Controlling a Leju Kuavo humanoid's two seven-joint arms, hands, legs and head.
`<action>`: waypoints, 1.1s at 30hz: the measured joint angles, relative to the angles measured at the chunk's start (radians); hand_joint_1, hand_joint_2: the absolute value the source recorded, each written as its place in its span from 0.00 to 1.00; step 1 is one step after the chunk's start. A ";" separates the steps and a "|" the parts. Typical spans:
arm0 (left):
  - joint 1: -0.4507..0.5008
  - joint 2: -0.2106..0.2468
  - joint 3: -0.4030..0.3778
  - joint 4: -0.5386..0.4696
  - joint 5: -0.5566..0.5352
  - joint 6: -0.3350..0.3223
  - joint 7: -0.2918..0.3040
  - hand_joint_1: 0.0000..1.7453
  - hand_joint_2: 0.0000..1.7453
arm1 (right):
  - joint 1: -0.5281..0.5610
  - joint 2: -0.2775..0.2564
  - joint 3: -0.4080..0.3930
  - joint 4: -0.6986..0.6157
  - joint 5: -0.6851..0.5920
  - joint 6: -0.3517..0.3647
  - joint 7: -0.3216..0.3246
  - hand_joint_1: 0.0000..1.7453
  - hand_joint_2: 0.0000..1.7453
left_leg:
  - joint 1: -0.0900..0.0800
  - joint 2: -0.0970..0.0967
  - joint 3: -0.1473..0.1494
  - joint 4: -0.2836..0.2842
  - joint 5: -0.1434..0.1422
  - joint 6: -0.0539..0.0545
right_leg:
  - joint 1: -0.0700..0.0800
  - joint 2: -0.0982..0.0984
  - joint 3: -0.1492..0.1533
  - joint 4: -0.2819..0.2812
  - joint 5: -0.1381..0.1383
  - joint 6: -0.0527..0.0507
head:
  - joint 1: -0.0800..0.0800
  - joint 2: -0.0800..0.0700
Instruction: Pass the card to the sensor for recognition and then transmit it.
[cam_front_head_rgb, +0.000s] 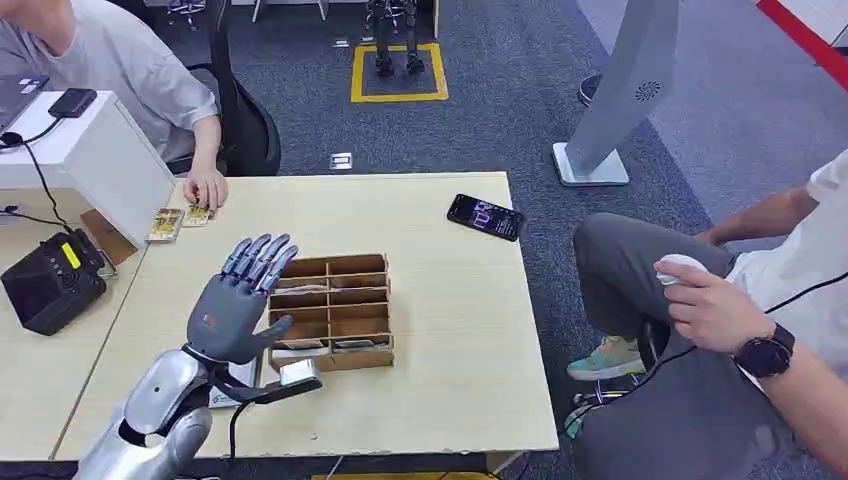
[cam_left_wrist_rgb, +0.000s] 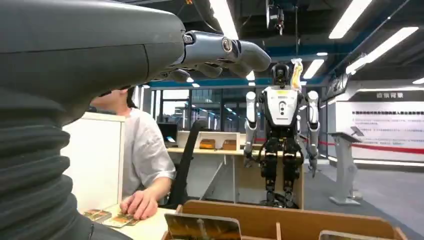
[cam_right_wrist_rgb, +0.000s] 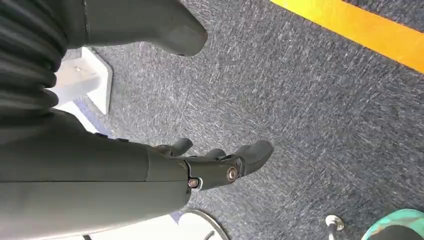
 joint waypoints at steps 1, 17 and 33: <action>-0.011 -0.007 0.001 0.056 0.012 0.014 0.014 0.00 1.00 | 0.000 0.000 0.000 0.000 0.001 0.000 0.000 0.00 1.00 | 0.000 0.000 0.000 0.000 0.000 0.000 | 0.000 0.000 0.000 0.000 0.000 0.000 | 0.000 0.000; -0.023 -0.035 0.008 0.170 0.021 0.025 0.020 0.00 1.00 | 0.000 0.000 0.000 0.000 0.002 0.000 0.003 0.00 1.00 | 0.000 0.000 0.000 0.000 0.000 0.000 | 0.000 0.000 0.000 0.000 0.000 0.000 | 0.000 0.000; -0.055 -0.074 0.010 0.203 -0.002 0.026 0.023 0.00 1.00 | 0.000 0.000 0.000 0.000 0.003 -0.003 0.004 0.00 1.00 | 0.000 0.000 0.000 0.000 0.000 0.000 | 0.000 0.000 0.000 0.000 0.000 0.000 | 0.000 0.000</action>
